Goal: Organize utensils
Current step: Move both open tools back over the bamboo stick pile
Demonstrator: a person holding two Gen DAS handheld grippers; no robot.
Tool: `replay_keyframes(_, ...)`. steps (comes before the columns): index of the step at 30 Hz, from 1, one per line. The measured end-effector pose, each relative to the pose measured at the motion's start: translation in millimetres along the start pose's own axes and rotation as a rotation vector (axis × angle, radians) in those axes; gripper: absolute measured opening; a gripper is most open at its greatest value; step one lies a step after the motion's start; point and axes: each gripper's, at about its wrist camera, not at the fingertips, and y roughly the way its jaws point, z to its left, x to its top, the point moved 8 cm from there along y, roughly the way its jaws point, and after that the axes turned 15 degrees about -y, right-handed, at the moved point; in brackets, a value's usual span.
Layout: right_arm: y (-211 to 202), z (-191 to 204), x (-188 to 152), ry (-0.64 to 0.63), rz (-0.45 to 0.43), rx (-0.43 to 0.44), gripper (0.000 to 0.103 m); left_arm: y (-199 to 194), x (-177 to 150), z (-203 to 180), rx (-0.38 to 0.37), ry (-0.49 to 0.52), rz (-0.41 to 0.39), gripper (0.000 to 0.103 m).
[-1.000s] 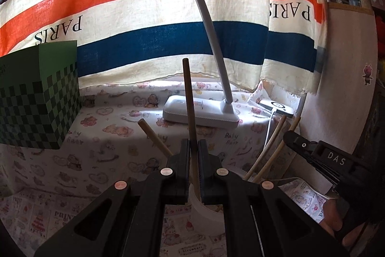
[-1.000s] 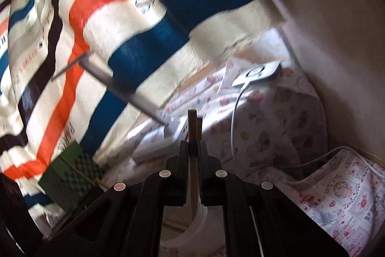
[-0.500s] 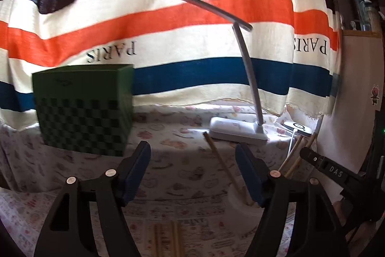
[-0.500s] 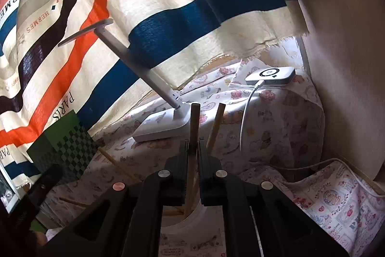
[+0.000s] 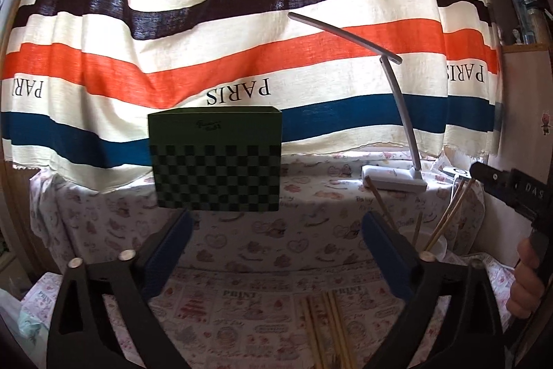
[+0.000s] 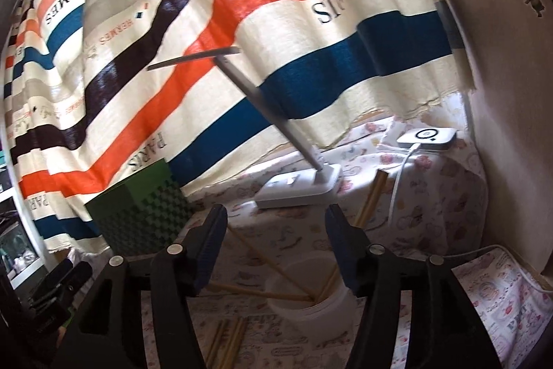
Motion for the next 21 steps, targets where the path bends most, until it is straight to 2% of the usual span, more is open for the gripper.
replay_keyframes(2,-1,12,-2,-0.009,0.005,0.032,0.068,-7,-5,7,0.026,0.003,-0.003,0.103)
replay_keyframes(9,9,44,-20,-0.051,0.070,0.102,0.071,-4,-26,17,0.026,0.007,0.018,0.103)
replay_keyframes(12,15,47,-29,-0.052,0.100,0.101,0.071,9,-45,27,0.039,-0.032,0.084,0.103)
replay_keyframes(14,17,49,-33,-0.050,0.111,0.105,0.071,22,-60,33,0.070,-0.019,0.151,0.103)
replay_keyframes(16,19,50,-36,-0.058,0.116,0.098,0.072,30,-67,39,0.102,-0.023,0.172,0.103)
replay_keyframes(21,28,52,-47,-0.106,0.146,0.060,0.075,41,-74,49,0.093,-0.069,0.242,0.103)
